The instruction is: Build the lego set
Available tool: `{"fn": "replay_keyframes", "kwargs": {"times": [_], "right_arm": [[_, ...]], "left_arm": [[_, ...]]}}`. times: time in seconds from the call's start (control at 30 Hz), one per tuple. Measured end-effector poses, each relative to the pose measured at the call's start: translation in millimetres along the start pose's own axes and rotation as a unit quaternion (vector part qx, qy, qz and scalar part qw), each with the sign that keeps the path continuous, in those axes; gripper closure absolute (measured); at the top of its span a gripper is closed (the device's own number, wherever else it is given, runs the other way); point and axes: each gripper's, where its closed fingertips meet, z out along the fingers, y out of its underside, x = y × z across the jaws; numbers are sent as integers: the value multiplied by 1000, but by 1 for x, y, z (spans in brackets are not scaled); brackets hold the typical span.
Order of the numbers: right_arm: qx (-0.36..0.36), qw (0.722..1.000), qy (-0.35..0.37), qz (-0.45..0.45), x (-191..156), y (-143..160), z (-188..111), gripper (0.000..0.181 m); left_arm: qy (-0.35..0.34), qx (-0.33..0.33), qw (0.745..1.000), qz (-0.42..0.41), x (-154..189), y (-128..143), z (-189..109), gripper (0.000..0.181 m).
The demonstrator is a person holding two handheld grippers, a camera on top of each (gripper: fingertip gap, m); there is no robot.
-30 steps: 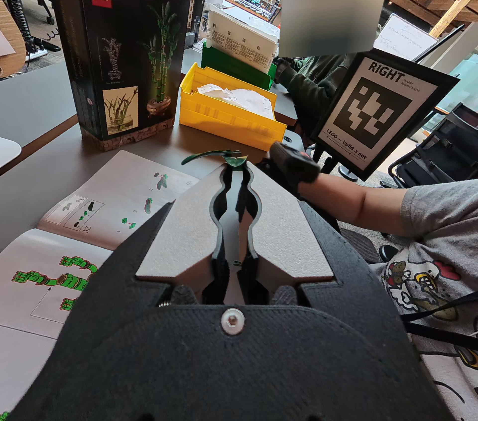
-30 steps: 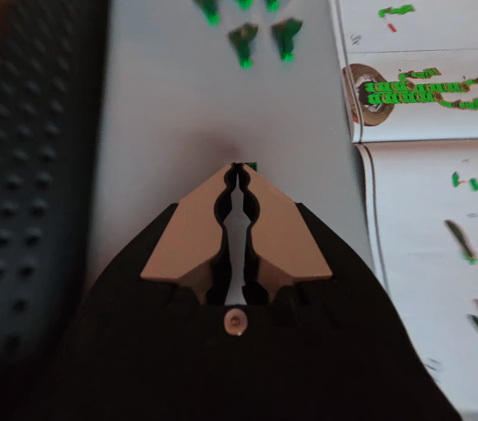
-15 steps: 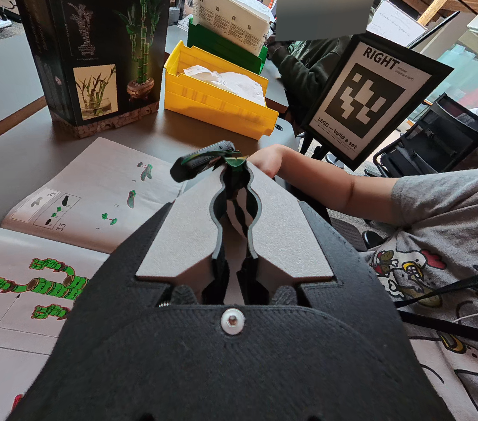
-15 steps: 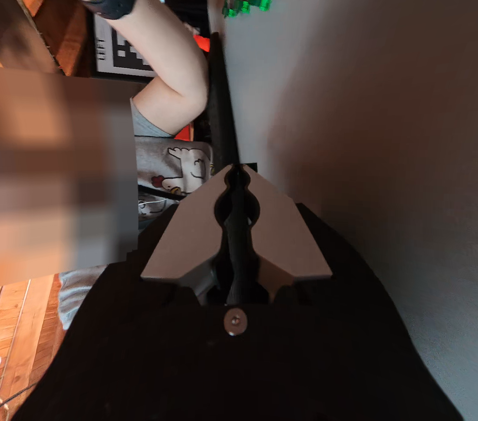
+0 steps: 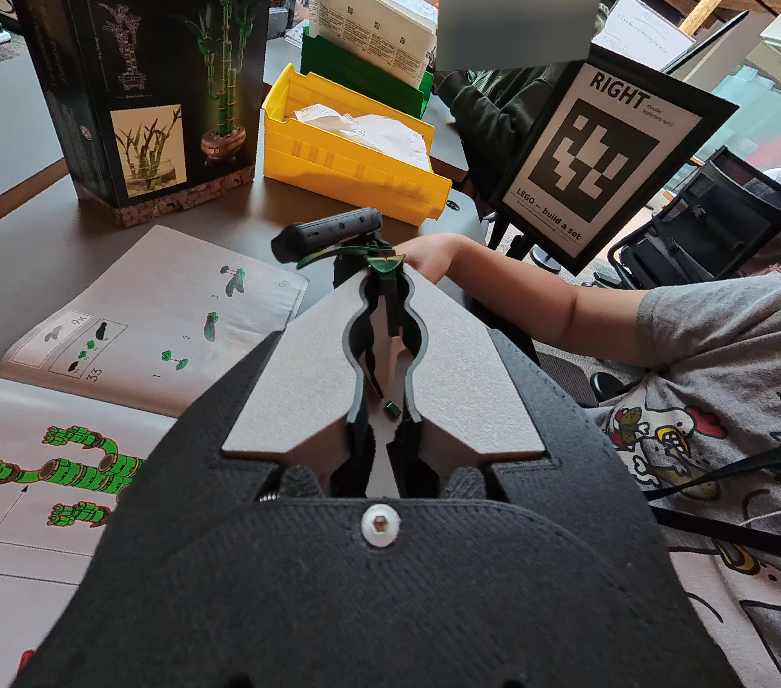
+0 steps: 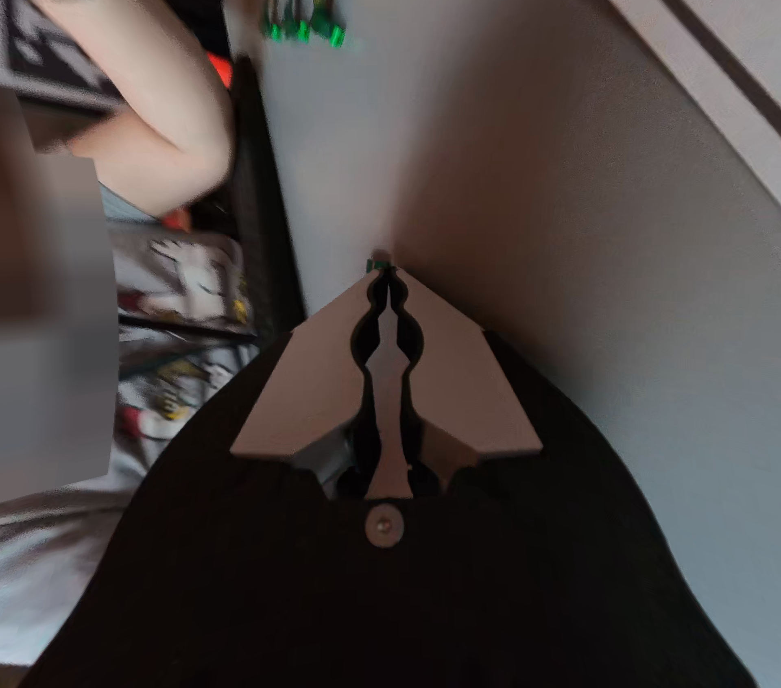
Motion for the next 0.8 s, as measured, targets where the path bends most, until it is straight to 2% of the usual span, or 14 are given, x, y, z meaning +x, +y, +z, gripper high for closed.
{"fn": "replay_keyframes", "kwargs": {"times": [0.1, 0.17, 0.4, 0.57, 0.63, 0.7, 0.8], "right_arm": [[-45, 977, 69, -198, -3, 8, 4, 180], [-48, 959, 105, -258, -3, 8, 5, 181], [-85, 965, 57, -240, -20, 14, 30, 181], [-79, 952, 74, -286, -25, 17, 20, 181], [-68, 934, 125, -327, -18, 8, 18, 181], [-79, 921, 152, -349, -12, 8, 22, 181], [-80, 919, 142, -359, -18, 6, 33, 181]], "left_arm": [[-3, -3, 1000, 1, -1, 1, 0, 175], [-4, -4, 1000, 0, -2, 2, 1, 176], [-2, -10, 1000, -2, -2, 5, 4, 176], [-3, -6, 1000, 0, -2, 3, 2, 176], [-3, -5, 1000, -2, -3, 3, 2, 176], [-3, -6, 1000, -3, -3, 4, 2, 176], [-2, -9, 1000, -1, -2, 4, 3, 176]]}}
